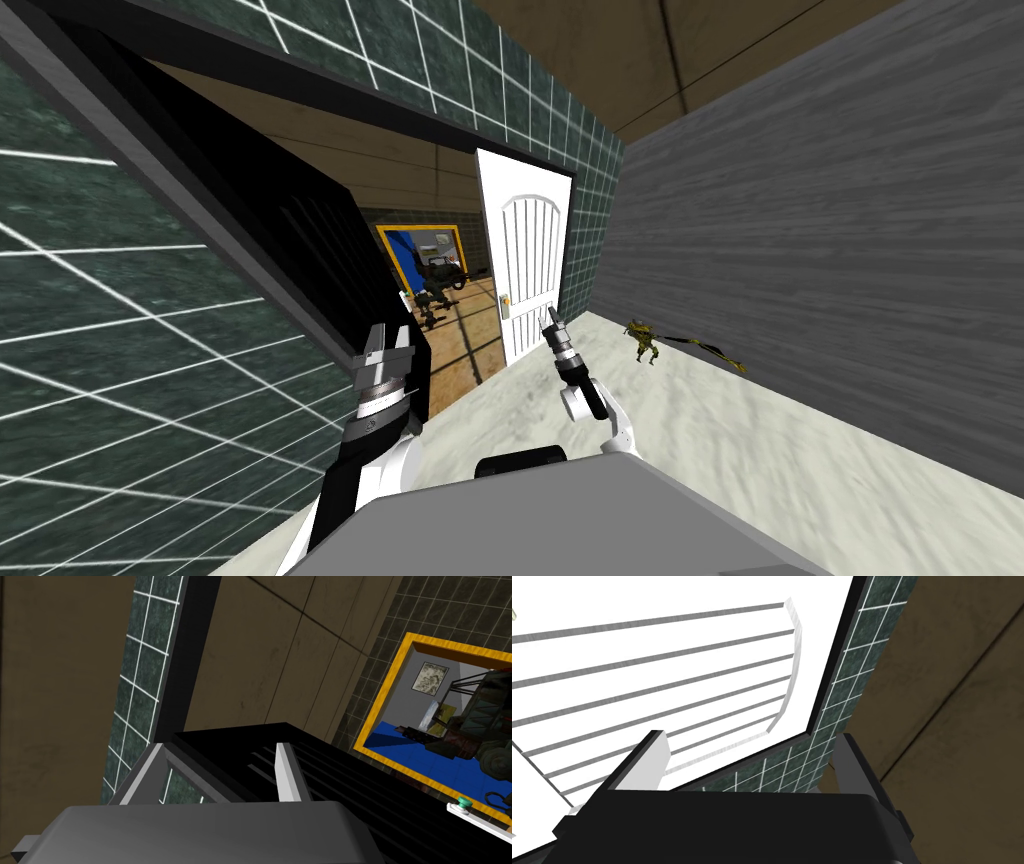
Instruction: Push the door open
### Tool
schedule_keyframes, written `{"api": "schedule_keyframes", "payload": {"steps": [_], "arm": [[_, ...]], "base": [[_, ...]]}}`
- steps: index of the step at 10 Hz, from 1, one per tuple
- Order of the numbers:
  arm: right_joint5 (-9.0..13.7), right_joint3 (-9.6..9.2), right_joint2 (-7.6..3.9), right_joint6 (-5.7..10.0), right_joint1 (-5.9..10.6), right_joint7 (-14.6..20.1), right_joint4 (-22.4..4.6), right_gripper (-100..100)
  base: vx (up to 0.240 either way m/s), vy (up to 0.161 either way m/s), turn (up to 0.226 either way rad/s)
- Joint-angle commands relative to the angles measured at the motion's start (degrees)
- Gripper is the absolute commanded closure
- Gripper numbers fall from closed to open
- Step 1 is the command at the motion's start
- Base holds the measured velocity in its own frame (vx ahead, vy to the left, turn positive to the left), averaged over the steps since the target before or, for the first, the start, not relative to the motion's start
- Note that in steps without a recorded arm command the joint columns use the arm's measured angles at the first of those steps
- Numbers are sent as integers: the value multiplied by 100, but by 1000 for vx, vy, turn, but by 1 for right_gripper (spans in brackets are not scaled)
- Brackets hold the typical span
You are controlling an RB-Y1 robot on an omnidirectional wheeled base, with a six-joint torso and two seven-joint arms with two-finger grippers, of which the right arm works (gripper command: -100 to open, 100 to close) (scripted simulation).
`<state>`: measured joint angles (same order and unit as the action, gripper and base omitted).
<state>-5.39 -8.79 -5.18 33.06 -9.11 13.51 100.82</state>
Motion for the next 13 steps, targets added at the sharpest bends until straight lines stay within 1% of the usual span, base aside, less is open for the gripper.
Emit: {"api": "schedule_keyframes", "payload": {"steps": [1, 2, 3, 4, 6, 7, 8, 9, 10, 11, 13], "arm": [[-9, -29, 16, 12, 109, 10, -214, -100], [-18, -87, 4, -10, 250, 50, -430, -100], [-26, -145, -8, -31, 392, 91, -588, -100], [-26, -145, -8, -31, 392, 91, -676, -100], [-43, -263, -30, -75, 681, 175, -1058, -100], [-43, -263, -30, -75, 681, 175, -1149, -100], [-52, -322, -41, -97, 826, 217, -1361, -100], [-60, -381, -51, -119, 970, 259, -1518, -100], [-69, -440, -60, -141, 1115, 300, -1776, -100], [-69, -440, -60, -141, 1115, 300, -1858, -100], [-86, -557, -78, -185, 1401, 383, -2266, -100]], "base": [[43, -8, -8], [52, -2, -15], [89, -1, -30], [71, 1, -8], [64, -17, -24], [60, -7, -6], [64, 3, -20], [91, -2, -34], [102, -6, -28], [65, -5, -5], [68, -9, -26]]}}
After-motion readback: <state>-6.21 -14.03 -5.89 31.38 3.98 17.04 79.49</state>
